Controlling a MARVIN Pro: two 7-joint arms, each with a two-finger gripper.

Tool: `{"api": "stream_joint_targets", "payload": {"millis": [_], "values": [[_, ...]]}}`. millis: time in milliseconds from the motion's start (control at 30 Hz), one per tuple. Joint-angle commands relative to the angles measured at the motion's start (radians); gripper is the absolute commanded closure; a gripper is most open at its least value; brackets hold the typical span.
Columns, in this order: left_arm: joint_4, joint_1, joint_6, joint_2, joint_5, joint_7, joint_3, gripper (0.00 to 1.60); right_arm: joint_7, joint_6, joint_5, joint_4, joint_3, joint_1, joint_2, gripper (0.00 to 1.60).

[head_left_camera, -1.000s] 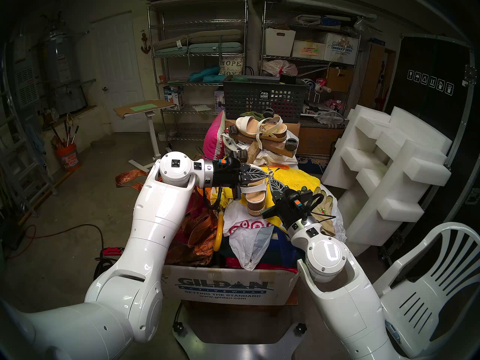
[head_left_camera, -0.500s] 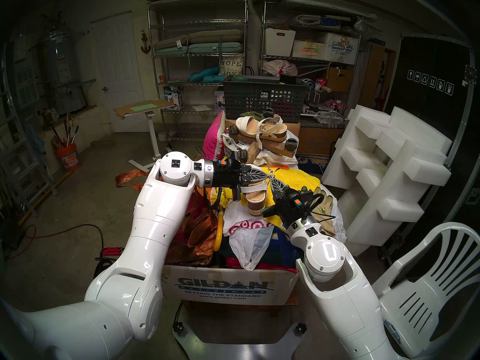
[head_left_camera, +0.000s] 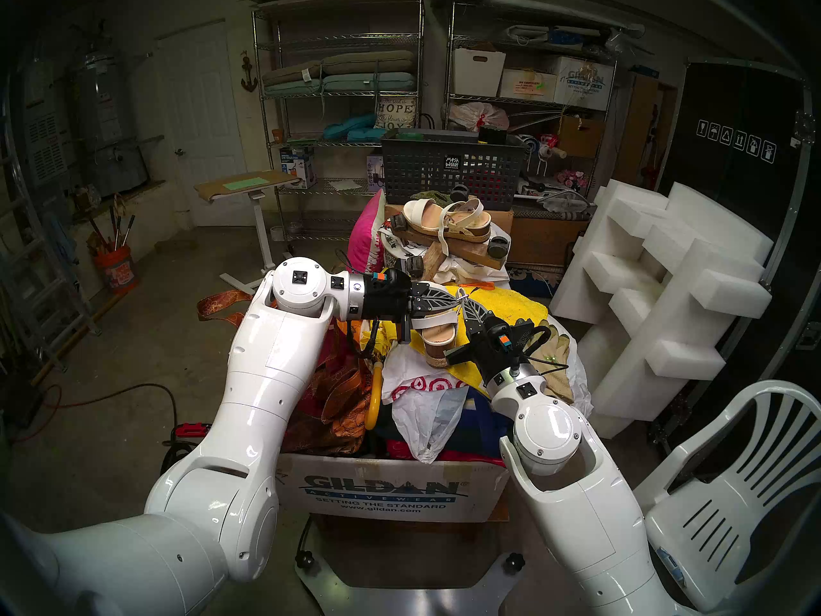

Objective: Unbuckle a shoe

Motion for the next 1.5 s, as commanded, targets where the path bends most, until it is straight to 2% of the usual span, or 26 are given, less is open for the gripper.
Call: {"api": "stream_joint_targets", "payload": {"millis": [0, 33, 100, 167, 467, 700, 1167, 1467], "values": [[-0.018, -0.009, -0.001, -0.010, -0.018, -0.006, -0.005, 1.60, 0.010, -0.005, 0.012, -0.014, -0.001, 0.041, -0.012, 1.60], [-0.019, -0.009, 0.000, -0.010, -0.018, -0.006, -0.006, 1.60, 0.011, -0.001, 0.013, -0.015, -0.002, 0.040, -0.011, 1.59], [-0.022, -0.005, 0.000, -0.011, -0.018, -0.002, -0.008, 1.60, 0.011, 0.001, 0.012, -0.017, -0.002, 0.035, -0.009, 1.18], [-0.022, -0.004, -0.003, -0.010, -0.017, 0.003, -0.012, 1.60, 0.010, 0.005, 0.011, -0.023, -0.002, 0.028, -0.006, 1.09], [-0.016, 0.002, -0.023, -0.021, -0.012, 0.041, -0.032, 1.60, 0.005, 0.018, 0.002, -0.051, -0.006, 0.000, -0.001, 0.99], [-0.021, 0.007, -0.028, -0.024, -0.012, 0.048, -0.037, 1.60, 0.004, 0.023, 0.001, -0.067, -0.007, -0.023, 0.001, 0.83], [-0.025, 0.010, -0.035, -0.030, -0.009, 0.057, -0.040, 1.60, -0.003, 0.028, -0.005, -0.093, -0.004, -0.060, 0.006, 0.91], [-0.024, 0.005, -0.020, -0.035, -0.010, 0.047, -0.035, 1.60, 0.002, 0.022, 0.002, -0.077, 0.002, -0.044, 0.004, 0.94]]}}
